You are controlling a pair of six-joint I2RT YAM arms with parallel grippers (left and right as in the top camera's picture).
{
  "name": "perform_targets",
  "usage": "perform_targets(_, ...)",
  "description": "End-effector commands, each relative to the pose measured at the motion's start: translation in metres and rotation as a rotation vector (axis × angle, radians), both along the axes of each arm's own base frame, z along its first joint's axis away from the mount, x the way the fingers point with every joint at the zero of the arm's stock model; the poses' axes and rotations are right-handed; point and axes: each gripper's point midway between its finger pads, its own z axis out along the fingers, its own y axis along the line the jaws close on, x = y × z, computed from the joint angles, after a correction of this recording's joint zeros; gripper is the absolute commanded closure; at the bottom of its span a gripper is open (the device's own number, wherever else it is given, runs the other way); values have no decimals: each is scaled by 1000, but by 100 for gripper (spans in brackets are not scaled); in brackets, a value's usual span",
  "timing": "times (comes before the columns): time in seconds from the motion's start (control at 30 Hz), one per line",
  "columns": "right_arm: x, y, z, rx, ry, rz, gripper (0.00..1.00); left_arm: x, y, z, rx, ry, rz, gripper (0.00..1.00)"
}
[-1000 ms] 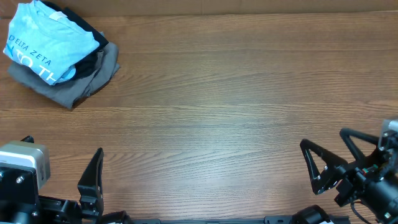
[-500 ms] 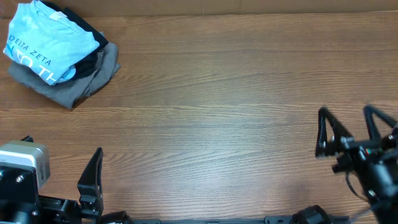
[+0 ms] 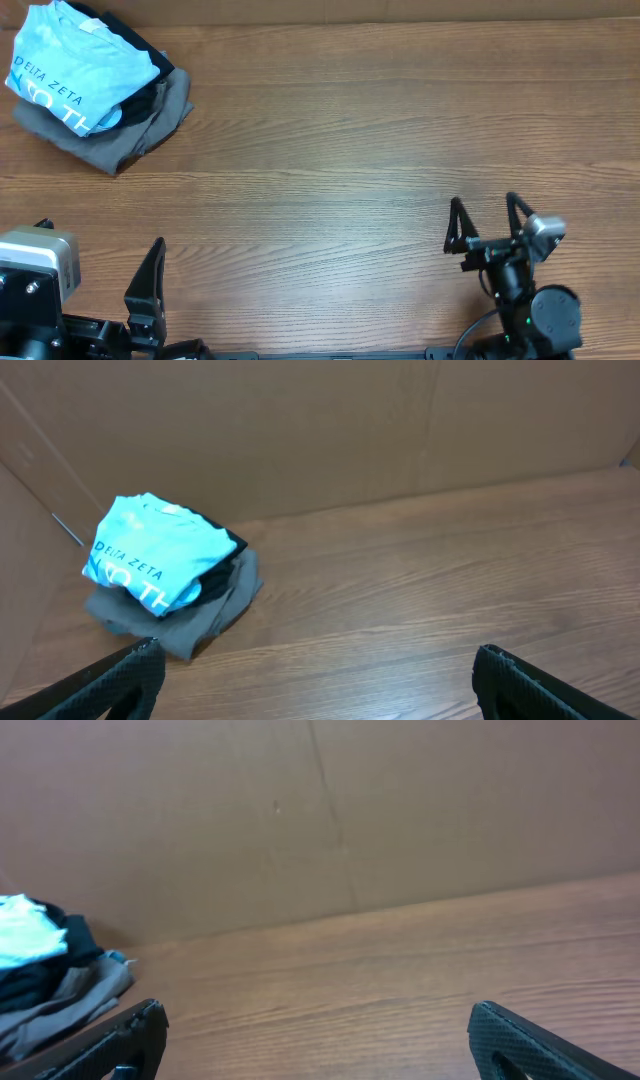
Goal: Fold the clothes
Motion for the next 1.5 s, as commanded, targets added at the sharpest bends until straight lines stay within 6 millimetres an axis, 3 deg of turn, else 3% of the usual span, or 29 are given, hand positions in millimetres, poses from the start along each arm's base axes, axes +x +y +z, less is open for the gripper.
perform_targets(0.0, -2, 3, -11, -2, -35, 21, 0, 1, 0, 0, -12, 5, 3, 0)
perform_targets(0.33, 8, 6, -73, -32, 95, 26, 0, 1, 0, 0, -12, 5, 3, 0)
perform_targets(1.23, 8, 6, -71, -29, 81, 27, 0, 1, 1, 0, -10, 5, 4, 0)
perform_targets(1.37, 8, 6, -71, -29, 81, 27, 0, 2, 15, -2, 35, 9, 77, 0)
perform_targets(1.47, 8, 6, -71, -29, 81, 27, 0, 3, 15, -3, 30, 13, 77, 0)
